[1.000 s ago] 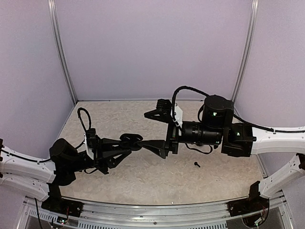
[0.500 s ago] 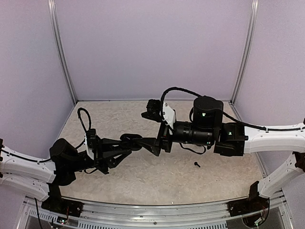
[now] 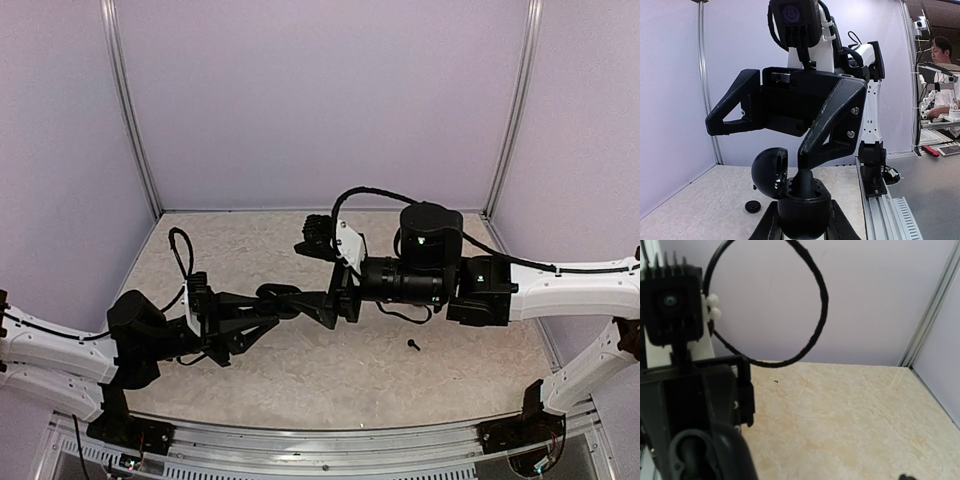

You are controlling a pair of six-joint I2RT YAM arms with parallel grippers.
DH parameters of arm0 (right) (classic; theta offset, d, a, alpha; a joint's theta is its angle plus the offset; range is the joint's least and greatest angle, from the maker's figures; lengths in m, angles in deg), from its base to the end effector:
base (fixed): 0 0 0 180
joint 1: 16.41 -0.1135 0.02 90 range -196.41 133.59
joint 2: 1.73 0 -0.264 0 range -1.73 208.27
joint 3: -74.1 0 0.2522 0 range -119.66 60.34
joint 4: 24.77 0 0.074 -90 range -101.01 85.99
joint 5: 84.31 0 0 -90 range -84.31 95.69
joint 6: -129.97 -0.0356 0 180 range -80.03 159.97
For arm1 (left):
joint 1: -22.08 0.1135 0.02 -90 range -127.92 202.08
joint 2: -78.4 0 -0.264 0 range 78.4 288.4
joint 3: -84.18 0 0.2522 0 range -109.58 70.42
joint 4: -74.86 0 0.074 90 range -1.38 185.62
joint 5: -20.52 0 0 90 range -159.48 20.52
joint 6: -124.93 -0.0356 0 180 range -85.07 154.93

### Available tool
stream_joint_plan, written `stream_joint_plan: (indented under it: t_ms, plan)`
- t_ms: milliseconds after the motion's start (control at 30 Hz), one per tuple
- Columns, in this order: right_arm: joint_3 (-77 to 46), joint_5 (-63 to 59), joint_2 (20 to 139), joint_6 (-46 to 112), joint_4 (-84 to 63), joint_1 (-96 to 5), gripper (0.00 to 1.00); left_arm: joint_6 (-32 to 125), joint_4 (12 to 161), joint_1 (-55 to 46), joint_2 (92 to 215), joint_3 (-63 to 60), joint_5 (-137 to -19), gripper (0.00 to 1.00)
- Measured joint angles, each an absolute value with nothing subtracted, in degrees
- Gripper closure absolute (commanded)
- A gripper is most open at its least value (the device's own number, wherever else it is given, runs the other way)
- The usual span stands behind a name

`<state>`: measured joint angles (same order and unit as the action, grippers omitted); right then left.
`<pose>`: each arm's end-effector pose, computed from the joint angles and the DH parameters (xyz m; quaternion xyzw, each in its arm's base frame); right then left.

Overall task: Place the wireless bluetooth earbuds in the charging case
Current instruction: Adjust the right earbud in the right side groove of the charging case.

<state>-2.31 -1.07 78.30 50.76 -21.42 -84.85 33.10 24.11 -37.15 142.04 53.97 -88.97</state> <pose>0.1190 0.3127 0.3443 -0.5067 0.5509 0.3577 0.5584 0.1003 -0.1916 0.2431 0.4141 0.4338 -0.4692 0.6482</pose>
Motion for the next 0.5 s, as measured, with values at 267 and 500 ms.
stream_joint_plan:
  t_ms: [267, 500]
  plan:
    - [-2.3, -3.5, 77.5, 51.0, -21.1, -84.9, 0.16, 33.1, 23.8, -37.1, 142.3, 54.0, -89.0, 1.0]
    - [-2.0, -6.7, 76.5, 51.0, -21.2, -84.9, 0.15, 33.1, 23.7, -37.1, 142.3, 54.0, -89.0, 1.0]
